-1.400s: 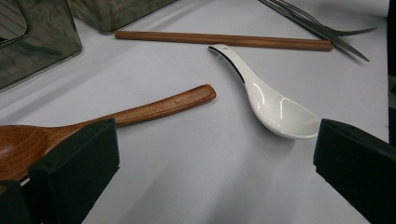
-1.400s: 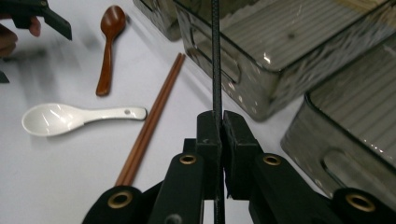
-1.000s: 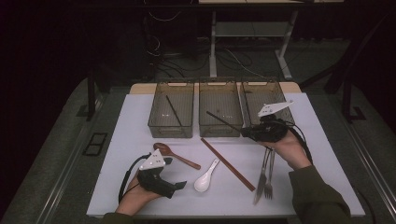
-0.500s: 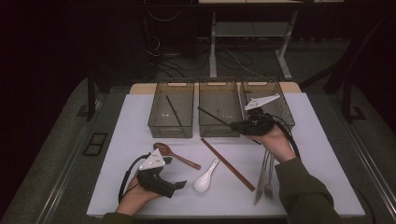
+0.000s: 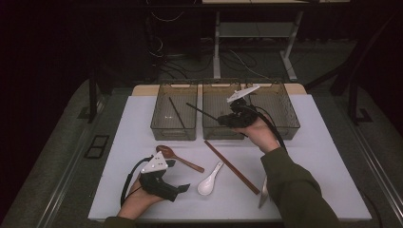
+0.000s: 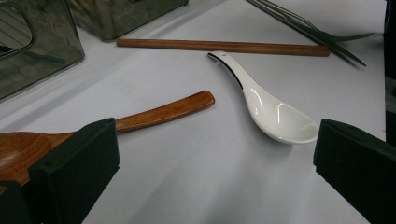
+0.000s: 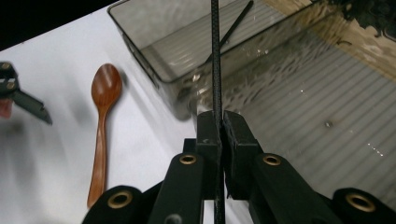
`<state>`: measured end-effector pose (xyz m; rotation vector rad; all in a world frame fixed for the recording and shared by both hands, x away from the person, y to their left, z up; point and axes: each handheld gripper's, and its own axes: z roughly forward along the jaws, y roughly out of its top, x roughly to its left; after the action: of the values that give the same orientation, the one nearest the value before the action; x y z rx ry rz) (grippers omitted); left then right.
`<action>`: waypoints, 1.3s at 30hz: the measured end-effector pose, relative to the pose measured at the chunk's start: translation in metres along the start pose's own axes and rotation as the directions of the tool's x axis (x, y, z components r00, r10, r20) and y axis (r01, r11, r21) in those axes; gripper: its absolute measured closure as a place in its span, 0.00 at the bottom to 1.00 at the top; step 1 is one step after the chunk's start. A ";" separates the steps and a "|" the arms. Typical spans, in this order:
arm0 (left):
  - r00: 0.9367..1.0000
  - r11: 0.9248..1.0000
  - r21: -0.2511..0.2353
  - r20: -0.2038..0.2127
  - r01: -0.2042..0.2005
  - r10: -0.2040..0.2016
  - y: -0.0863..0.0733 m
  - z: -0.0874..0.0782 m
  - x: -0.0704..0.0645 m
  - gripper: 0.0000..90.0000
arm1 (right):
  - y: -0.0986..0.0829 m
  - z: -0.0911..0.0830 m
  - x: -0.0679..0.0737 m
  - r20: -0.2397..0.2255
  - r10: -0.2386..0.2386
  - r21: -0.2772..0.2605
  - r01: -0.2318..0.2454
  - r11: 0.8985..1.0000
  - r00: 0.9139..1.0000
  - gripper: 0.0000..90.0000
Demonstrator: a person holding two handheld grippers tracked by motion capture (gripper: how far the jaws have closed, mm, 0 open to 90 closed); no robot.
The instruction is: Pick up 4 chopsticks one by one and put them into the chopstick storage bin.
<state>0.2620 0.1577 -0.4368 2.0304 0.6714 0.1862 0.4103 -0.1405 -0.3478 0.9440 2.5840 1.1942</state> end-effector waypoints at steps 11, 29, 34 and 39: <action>1.000 1.000 -0.008 0.003 -0.003 0.003 0.000 0.000 -0.001 0.00 | 0.033 0.038 0.004 0.032 0.005 0.038 -0.006 0.999 0.999 0.95; 1.000 1.000 -0.007 0.011 -0.021 0.021 0.001 -0.002 0.000 0.00 | 0.084 0.111 0.014 0.115 0.040 0.120 -0.053 0.991 0.993 0.95; 1.000 1.000 -0.008 0.013 -0.019 0.019 0.001 -0.002 0.000 0.00 | 0.093 0.126 0.015 0.144 0.055 0.142 -0.076 0.987 0.988 0.95; 1.000 1.000 -0.010 0.015 -0.018 0.018 0.001 -0.002 0.000 0.00 | 0.096 0.140 0.013 0.165 0.062 0.160 -0.089 0.983 0.984 0.95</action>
<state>0.2615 0.1586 -0.4344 2.0266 0.6417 0.1840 0.4981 0.0035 -0.3705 1.1303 2.5711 0.8877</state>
